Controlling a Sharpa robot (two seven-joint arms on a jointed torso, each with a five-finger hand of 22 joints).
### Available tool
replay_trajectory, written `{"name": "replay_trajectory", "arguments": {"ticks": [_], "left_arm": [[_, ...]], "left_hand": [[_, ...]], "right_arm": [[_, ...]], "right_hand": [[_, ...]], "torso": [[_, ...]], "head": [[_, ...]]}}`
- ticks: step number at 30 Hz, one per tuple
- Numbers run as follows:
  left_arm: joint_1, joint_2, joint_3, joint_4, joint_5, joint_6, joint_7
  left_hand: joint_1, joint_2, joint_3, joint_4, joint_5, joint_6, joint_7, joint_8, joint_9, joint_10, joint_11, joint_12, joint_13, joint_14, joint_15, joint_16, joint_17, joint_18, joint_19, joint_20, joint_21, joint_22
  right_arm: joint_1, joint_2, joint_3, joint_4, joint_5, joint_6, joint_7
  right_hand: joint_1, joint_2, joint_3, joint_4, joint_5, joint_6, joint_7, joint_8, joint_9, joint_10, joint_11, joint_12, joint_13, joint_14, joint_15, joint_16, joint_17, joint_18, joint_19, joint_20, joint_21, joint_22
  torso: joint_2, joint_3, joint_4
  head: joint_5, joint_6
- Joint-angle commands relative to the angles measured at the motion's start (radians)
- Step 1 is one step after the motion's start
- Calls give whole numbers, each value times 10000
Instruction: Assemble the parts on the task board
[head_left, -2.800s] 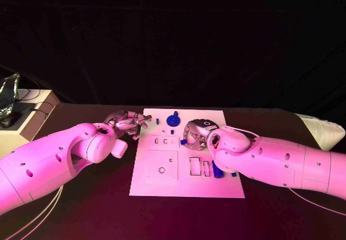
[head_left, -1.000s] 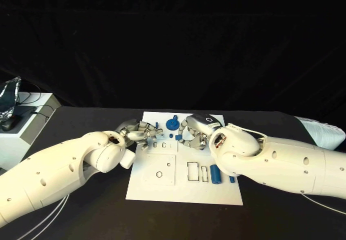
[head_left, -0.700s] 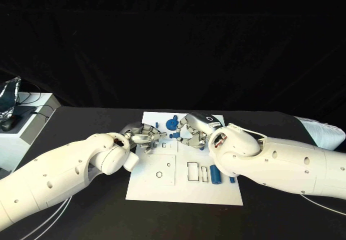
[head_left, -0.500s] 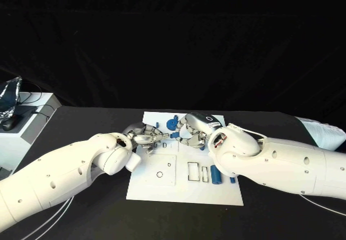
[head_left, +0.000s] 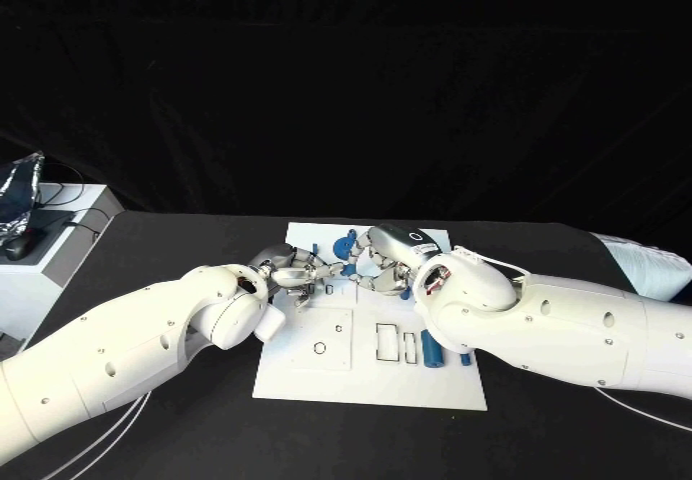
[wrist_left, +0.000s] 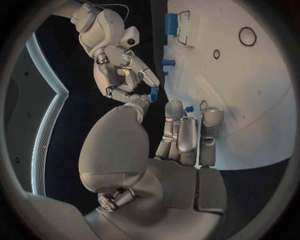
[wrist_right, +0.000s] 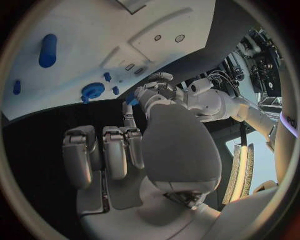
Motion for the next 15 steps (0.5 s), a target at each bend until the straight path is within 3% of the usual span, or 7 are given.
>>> {"name": "replay_trajectory", "arguments": {"ticks": [1, 15], "left_arm": [[3, 24, 4, 32, 76, 5, 62], [5, 57, 4, 9, 85, 101, -7]], "left_hand": [[-143, 31, -94, 11, -31, -100, 6, 56, 16, -77, -23, 55, 1, 43, 1, 55, 6, -172, 37, -46, 57, 12], [226, 159, -150, -67, 22, -154, -24, 121, 57, -126, -54, 112, -38, 98, -22, 122, 124, -183, 82, -58, 96, 85]], "right_arm": [[0, 21, 2, -19, -71, 174, 111], [-8, 27, -2, 105, -219, -98, 254]], "right_hand": [[-28, -41, 74, -3, 21, 71, -25, 11, 17, 830, -79, 31, 2396, 997, -73, 23, 2369, -71, 1047, -99, -18, 2633], [-21, -35, 105, -20, 26, 79, -29, 25, 22, 839, -82, 40, 2405, 999, -74, 27, 2380, -71, 1047, -101, -18, 2633]], "torso": [[5, 3, 8], [12, 17, -4]], "head": [[-11, -5], [7, -27]]}}
